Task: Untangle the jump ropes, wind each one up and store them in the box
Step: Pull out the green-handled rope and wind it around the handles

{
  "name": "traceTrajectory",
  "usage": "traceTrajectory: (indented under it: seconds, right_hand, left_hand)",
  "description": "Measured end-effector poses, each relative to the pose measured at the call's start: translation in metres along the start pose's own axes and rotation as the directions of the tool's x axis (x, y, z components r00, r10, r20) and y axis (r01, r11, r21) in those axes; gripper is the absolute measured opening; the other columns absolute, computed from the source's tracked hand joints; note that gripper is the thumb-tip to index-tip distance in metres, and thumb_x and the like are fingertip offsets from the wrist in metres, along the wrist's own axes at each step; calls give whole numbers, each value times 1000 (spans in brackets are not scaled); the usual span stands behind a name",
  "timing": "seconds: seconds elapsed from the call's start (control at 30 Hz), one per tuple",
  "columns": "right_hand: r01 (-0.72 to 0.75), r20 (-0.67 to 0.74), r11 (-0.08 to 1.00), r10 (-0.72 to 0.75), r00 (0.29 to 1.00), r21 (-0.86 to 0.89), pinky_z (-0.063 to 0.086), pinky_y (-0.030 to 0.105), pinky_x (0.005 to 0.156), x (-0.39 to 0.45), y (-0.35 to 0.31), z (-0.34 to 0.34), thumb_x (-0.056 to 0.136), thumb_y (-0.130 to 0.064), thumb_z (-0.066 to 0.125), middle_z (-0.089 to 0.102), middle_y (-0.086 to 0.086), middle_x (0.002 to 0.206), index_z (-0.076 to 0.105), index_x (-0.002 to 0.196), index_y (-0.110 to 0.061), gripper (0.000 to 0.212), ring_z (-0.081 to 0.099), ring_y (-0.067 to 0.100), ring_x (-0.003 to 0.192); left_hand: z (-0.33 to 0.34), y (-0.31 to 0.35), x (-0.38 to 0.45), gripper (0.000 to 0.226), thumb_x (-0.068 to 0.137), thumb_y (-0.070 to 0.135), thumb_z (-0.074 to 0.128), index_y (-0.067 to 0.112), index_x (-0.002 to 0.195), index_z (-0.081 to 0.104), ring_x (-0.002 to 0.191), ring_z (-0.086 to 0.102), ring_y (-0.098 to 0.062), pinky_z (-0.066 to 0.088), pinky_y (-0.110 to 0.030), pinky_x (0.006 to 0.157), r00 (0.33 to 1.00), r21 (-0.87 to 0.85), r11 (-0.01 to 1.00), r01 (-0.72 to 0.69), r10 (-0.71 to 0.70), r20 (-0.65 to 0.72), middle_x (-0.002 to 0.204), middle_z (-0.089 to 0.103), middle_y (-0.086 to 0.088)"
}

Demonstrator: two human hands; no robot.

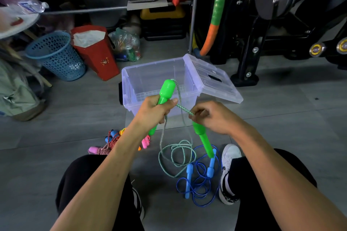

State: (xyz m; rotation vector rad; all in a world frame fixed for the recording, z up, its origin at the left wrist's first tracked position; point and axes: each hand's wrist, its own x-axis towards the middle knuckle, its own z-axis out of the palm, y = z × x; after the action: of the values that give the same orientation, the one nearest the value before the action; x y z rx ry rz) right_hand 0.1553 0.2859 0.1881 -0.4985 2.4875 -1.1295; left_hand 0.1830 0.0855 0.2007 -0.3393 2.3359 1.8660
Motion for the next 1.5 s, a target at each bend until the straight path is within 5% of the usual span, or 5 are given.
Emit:
traceTrajectory:
  seconds: [0.17,0.73,0.9,1.33,1.5]
  right_hand:
    - [-62,-29,992,59,998,-110,51,27,66,3,5,3,91,-22,65,65,-4,80,63,81,-21,10,64,13,71]
    - [-234,-37,484,487,873,843,60,33,69,16,-20,11,92,0,58,67,17,80,56,82,-5,12,69,26,69]
    - [-117,-486,977,192,853,180,48,29,83,12,-12,10,93,-36,59,57,2,104,59,102,-14,23,60,16,90]
    - [16,-378,997,16,926,81,50,34,71,11,-24,22,87,-61,42,68,2,71,58,75,-13,52,62,18,76]
    - [-85,-488,977,172,856,196,45,19,60,12,-26,18,94,-48,46,68,2,73,64,81,-14,40,61,14,75]
  left_hand:
    - [2,-5,1,28,83,39,70,11,85,64,58,48,-19,46,-29,55,1000,103,995,-1,4,-28,75,62,1]
    - [3,-13,-5,23,96,43,52,21,88,54,55,56,-2,45,-23,63,980,505,843,-187,123,157,76,70,-6]
    - [0,-7,-11,14,94,38,58,26,87,56,44,54,-6,45,-22,54,979,458,869,-189,131,154,68,71,-2]
    - [3,10,-33,21,86,32,72,15,93,62,47,60,-18,47,-25,44,957,238,966,-100,28,289,70,69,-6]
    - [4,-3,-26,49,76,47,74,21,110,51,81,57,-23,38,-31,65,973,815,541,-209,201,117,88,60,1]
